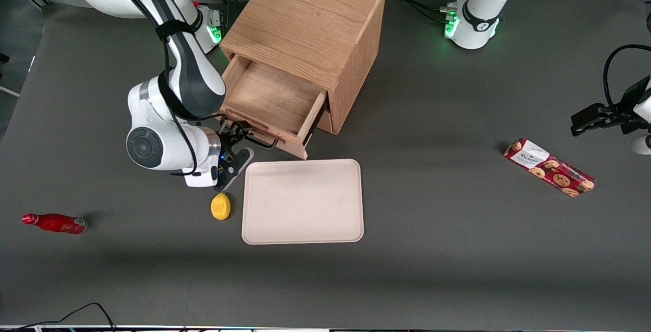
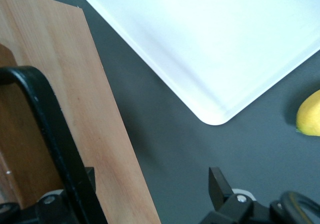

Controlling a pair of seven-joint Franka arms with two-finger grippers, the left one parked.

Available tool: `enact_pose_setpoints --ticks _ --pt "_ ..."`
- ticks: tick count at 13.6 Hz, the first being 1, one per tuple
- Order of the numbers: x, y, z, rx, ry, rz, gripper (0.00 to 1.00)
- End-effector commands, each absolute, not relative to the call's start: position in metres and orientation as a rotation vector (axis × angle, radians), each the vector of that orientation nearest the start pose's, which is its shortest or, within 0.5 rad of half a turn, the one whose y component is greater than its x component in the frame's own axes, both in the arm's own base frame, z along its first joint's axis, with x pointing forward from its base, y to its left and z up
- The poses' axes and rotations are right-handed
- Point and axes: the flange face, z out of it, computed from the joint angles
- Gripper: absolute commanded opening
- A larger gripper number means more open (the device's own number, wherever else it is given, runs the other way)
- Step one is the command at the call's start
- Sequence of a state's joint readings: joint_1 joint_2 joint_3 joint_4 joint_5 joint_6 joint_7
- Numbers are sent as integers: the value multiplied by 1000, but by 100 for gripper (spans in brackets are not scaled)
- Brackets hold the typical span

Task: Open upper drawer
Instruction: 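Pull the handle outward from the cabinet with the right gripper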

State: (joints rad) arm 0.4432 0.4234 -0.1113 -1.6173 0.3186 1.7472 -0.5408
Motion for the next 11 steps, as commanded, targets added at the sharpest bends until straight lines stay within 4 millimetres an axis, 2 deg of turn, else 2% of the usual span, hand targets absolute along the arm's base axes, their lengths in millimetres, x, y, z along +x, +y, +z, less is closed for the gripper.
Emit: enact_pose_setpoints --ticks 1,4,5,7,11 --pt "611 234 363 -2605 -1118 342 100" --pt "625 214 356 -2622 -1075 336 100" --pt "629 213 359 -2626 -1075 321 100" --pt "637 200 358 -2636 -1044 314 100" --pt "647 189 361 -2647 -1017 288 100"
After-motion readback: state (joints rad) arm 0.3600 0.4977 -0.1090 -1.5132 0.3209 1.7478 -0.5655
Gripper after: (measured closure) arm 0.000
